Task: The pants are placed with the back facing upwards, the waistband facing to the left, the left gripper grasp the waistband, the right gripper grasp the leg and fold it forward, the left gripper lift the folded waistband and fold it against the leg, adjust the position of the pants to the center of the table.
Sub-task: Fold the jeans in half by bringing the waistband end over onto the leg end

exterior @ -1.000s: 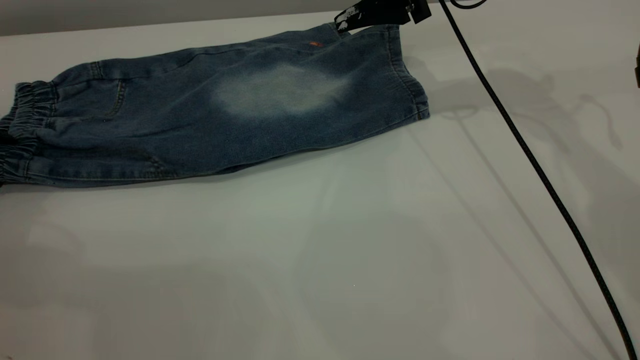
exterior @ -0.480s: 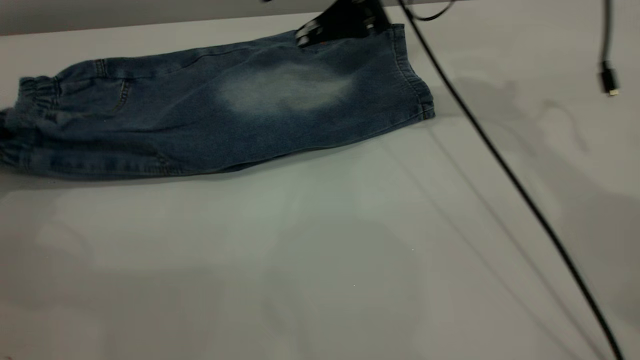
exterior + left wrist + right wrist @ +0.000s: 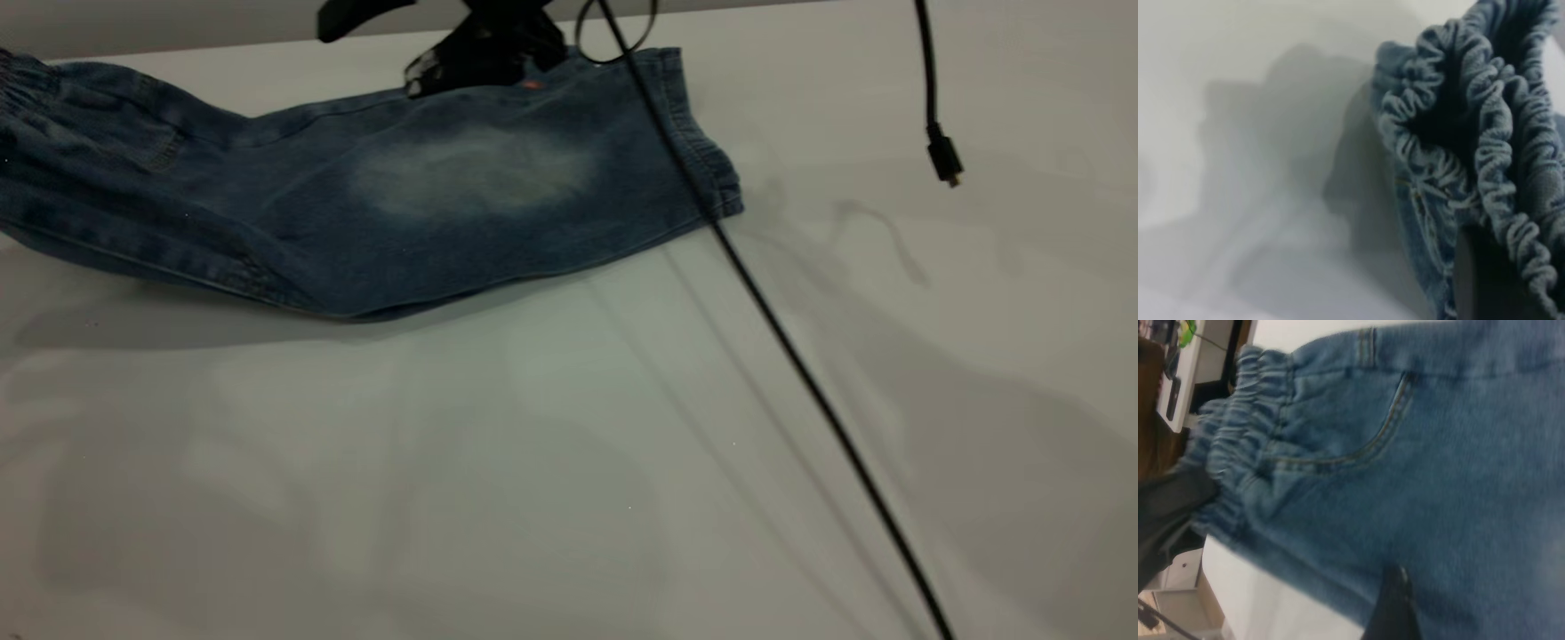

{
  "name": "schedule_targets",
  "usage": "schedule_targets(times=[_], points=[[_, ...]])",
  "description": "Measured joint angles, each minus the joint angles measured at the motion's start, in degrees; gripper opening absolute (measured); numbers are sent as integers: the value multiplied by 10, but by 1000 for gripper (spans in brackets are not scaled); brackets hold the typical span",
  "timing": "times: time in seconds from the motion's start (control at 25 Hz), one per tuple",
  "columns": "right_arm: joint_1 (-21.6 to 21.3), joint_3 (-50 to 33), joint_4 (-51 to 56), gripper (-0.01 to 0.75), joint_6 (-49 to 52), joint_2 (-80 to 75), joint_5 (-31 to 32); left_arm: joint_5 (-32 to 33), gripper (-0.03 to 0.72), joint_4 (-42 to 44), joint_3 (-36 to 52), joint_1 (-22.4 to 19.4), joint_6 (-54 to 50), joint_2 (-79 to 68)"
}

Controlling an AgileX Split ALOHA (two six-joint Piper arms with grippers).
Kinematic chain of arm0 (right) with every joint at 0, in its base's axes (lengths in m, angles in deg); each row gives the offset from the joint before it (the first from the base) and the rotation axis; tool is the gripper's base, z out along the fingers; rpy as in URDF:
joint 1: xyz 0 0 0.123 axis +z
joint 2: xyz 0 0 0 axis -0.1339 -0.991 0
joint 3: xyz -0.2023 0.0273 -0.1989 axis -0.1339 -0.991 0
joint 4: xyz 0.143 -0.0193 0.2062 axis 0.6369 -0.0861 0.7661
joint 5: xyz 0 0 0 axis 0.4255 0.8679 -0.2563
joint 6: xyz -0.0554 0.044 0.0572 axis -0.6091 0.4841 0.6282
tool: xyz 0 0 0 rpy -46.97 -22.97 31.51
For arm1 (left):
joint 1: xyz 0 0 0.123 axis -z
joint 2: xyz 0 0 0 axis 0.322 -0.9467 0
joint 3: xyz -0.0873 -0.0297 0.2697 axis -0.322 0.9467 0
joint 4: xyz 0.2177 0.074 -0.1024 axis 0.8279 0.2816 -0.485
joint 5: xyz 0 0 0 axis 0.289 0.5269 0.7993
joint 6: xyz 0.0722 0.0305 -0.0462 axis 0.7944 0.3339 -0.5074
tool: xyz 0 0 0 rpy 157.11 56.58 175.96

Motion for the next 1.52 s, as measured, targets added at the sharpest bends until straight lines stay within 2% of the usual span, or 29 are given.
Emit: schedule_targets(times=[0.2, 0.52, 0.72, 0.88, 1.0, 1.16, 1.36, 1.52], points=[[23, 53, -3, 509, 26, -39, 8, 5, 161, 5, 22, 14, -26, 82], [59, 115, -4, 509, 46, -82, 21, 14, 161, 46, 21, 96, -70, 155], [76, 118, -6, 509, 48, -91, 32, 11, 161, 41, 21, 135, -72, 169], [83, 118, -8, 509, 48, -91, 39, 4, 161, 41, 21, 145, -72, 184], [76, 118, -20, 509, 48, -90, 48, 0, 161, 41, 21, 145, -72, 201], [45, 118, -71, 509, 59, -81, 46, 0, 161, 43, 21, 146, -72, 216], [5, 118, -175, 509, 112, -81, 48, 0, 161, 40, 21, 146, -72, 217], [7, 118, -272, 509, 154, -82, 43, 1, 161, 38, 16, 153, -72, 216]])
